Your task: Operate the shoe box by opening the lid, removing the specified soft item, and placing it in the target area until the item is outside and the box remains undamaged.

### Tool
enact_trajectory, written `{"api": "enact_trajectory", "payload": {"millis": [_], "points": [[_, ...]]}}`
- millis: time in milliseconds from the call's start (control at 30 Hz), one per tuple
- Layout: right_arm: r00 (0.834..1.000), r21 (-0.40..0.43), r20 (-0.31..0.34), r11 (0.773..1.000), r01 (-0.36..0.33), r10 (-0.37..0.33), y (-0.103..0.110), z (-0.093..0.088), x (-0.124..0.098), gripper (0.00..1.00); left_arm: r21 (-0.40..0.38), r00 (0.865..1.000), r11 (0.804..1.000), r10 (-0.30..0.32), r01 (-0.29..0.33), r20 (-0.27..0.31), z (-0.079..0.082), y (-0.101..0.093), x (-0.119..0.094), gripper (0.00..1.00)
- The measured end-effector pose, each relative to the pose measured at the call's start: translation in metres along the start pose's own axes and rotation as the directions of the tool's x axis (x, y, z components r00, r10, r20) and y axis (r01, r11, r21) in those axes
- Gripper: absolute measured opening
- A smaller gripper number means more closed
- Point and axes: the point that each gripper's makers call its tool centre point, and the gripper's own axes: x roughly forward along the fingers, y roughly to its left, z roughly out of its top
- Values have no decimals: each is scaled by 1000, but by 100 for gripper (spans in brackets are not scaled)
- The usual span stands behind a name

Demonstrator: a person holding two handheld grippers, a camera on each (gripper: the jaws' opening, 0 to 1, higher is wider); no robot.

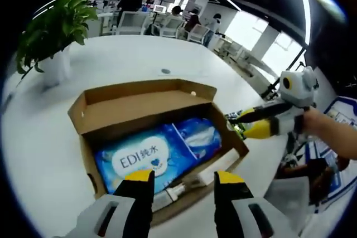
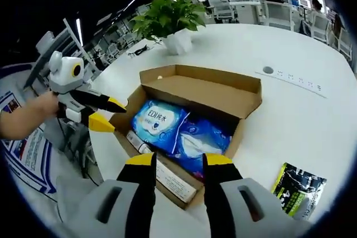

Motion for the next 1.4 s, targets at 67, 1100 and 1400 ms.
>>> {"api": "enact_trajectory", "payload": {"millis": [67,1100,1400], "points": [[1000,-3,-5,1000,-2,2,4,2,7,30,-1,1000,1000,-1,1,-1,-1,5,-1,43],[998,-4,-69,1000,-13,12,9,10,97,24,-48,998,997,-58,58,2,-14,47,1,42],[996,-9,-90,1000,-1,0,11,5,105,22,-55,998,996,-68,68,-3,-15,56,3,41]]}}
